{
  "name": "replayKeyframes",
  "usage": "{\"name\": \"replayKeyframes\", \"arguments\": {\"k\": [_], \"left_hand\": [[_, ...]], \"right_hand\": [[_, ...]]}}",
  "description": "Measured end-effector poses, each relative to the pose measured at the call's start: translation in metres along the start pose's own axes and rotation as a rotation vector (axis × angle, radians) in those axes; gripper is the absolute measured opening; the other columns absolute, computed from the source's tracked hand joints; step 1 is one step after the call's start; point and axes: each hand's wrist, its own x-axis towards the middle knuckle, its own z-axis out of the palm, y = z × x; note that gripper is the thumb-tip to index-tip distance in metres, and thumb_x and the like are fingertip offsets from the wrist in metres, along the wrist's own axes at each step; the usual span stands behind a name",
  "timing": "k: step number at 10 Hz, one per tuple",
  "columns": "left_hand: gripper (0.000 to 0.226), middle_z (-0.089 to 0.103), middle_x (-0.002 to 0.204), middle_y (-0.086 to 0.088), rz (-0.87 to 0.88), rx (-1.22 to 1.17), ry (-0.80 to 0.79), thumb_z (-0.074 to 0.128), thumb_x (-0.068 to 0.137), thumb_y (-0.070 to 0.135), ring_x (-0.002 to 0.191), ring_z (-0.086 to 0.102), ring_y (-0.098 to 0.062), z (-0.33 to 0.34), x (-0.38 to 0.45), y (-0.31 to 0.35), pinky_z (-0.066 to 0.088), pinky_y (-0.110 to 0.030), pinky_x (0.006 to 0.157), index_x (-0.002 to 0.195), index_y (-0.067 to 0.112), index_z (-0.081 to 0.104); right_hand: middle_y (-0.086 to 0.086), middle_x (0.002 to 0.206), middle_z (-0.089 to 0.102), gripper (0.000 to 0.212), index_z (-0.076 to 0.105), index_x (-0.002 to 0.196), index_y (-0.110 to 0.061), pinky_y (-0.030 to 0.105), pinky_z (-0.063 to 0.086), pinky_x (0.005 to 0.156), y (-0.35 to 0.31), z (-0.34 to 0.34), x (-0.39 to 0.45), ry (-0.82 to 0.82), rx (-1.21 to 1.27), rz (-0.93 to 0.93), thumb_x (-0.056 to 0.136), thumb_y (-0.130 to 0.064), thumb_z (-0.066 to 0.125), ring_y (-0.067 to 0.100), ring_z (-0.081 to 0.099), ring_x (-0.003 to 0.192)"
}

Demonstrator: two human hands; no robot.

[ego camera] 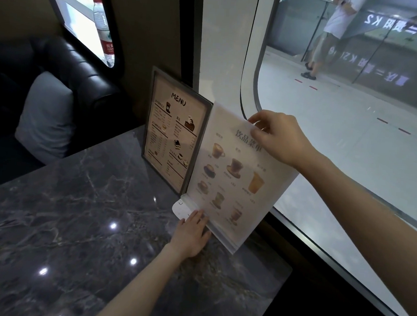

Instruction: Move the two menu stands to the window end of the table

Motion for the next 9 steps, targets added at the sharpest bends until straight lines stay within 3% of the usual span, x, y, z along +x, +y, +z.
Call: {"name": "replayKeyframes", "arguments": {"k": [7, 8, 9], "left_hand": [[0.055, 0.006, 0.160, -0.004, 0.002, 0.007, 0.069, 0.027, 0.098, 0.039, 0.147, 0.004, -0.021, 0.002, -0.003, -0.004, 0.012, -0.043, 0.119, 0.147, 0.018, 0.018], [0.054, 0.014, 0.158, -0.007, -0.023, -0.003, 0.078, 0.028, 0.098, 0.038, 0.146, 0.012, -0.022, -0.003, -0.010, -0.006, 0.017, -0.042, 0.118, 0.146, 0.015, 0.021], [0.044, 0.047, 0.139, -0.015, -0.106, -0.051, 0.103, 0.032, 0.096, 0.036, 0.127, 0.045, -0.031, -0.025, -0.015, -0.009, 0.040, -0.042, 0.101, 0.131, 0.011, 0.045]], "right_hand": [[0.008, 0.112, 0.064, 0.034, 0.049, 0.120, -0.013, 0.046, 0.048, 0.088, 0.002, 0.000, 0.003, -0.036, -0.060, 0.000, 0.087, -0.020, 0.048, 0.028, 0.056, 0.103], [0.009, 0.119, 0.060, 0.036, 0.048, 0.122, -0.012, 0.044, 0.047, 0.092, -0.001, 0.002, 0.003, -0.012, -0.083, -0.040, 0.087, -0.020, 0.049, 0.026, 0.054, 0.109], [0.010, 0.123, 0.058, 0.035, 0.049, 0.122, -0.011, 0.037, 0.042, 0.090, -0.011, 0.004, 0.005, 0.118, -0.114, -0.130, 0.088, -0.019, 0.049, 0.024, 0.049, 0.114]]}}
